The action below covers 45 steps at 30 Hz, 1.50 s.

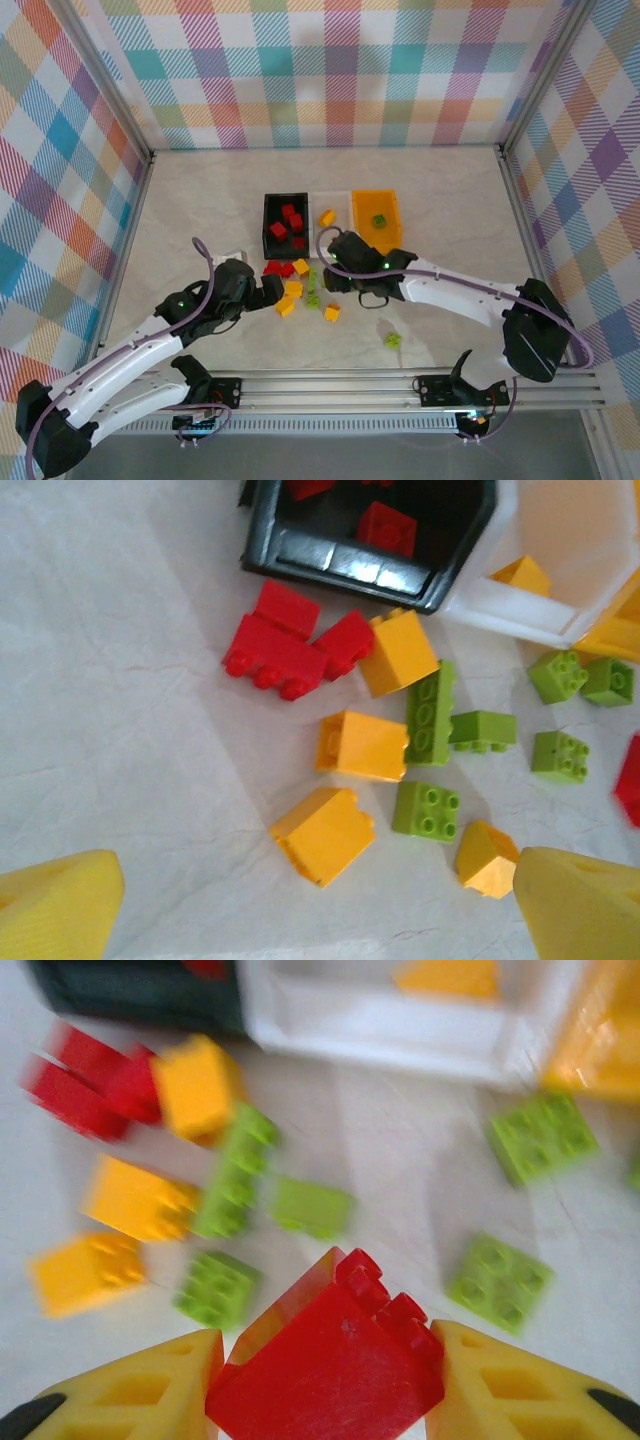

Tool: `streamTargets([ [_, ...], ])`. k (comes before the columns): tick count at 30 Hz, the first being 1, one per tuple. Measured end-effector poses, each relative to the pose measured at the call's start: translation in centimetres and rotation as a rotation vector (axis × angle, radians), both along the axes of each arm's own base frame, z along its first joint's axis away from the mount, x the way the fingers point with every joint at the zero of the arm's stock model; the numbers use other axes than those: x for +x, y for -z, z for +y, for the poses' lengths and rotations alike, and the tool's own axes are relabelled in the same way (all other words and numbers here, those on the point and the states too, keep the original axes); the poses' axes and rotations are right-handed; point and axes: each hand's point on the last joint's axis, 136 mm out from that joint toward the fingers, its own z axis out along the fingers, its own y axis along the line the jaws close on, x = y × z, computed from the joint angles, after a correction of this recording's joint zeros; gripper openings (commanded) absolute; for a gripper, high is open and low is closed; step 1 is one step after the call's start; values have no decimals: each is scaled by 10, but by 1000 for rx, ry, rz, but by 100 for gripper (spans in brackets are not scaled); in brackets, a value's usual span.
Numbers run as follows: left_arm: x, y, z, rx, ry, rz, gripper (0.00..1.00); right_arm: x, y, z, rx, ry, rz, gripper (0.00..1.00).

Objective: Sort the legos into containers by color

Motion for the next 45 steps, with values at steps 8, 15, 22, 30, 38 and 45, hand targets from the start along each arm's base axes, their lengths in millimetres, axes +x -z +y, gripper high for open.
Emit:
streamTargets([
  [8,-15,17,14,7,-27,36,100,76,-41,102,99,-63,-79,35],
  [15,-20,31,17,14,-32,67,100,143,-10,121,58,10,-45,57],
  [22,-20,43,11,29,-11,106,100,166,-15,124,72,31,-47,76],
  [30,-14,67,-14,134,98,167,99,116,-43,84,119,30,-47,77],
  [38,8,84,-48,307,202,182,92,70,-48,29,172,93,-54,78],
  [45,20,106,-47,428,215,200,83,48,-30,-2,160,153,-28,78],
])
